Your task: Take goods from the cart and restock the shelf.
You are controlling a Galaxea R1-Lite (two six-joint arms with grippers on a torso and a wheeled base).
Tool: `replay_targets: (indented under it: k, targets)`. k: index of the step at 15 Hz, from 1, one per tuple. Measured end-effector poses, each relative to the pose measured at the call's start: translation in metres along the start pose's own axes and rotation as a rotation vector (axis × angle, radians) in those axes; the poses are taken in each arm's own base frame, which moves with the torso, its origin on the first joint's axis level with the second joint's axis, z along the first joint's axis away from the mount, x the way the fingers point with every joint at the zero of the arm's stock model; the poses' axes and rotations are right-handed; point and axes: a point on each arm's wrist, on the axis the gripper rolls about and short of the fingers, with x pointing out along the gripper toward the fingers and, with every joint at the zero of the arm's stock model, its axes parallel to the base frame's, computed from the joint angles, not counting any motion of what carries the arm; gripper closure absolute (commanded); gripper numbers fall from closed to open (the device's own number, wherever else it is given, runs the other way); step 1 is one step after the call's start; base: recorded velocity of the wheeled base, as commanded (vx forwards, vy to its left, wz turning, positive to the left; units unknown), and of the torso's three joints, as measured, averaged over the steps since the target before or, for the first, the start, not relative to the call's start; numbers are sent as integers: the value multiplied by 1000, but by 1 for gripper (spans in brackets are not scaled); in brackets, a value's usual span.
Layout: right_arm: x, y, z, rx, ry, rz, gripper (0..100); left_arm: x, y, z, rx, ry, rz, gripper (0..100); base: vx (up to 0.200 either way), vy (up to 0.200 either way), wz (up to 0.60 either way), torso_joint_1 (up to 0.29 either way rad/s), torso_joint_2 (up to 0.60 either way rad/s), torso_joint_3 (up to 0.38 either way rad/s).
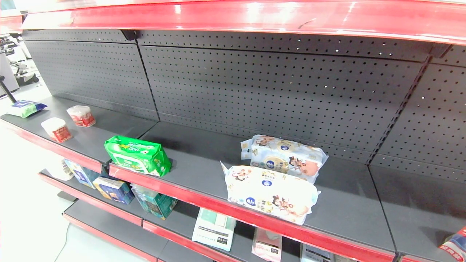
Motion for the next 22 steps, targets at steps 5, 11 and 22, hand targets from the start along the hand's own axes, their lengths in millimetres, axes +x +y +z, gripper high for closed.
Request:
replay_targets:
  k: [5,11,22]
  targets:
    - [0,1,0,27,-4,-83,0,0,0,0,2,0,-1,0,0,0,0,0,0,0]
    - [-5,1,-2,13,-68,-60,0,0,0,0,7,0,-3,0,0,0,0,0,0,0]
    - [-6,1,-2,16,-75,-66,0,0,0,0,9,-1,-4,0,0,0,-218,0,1,1]
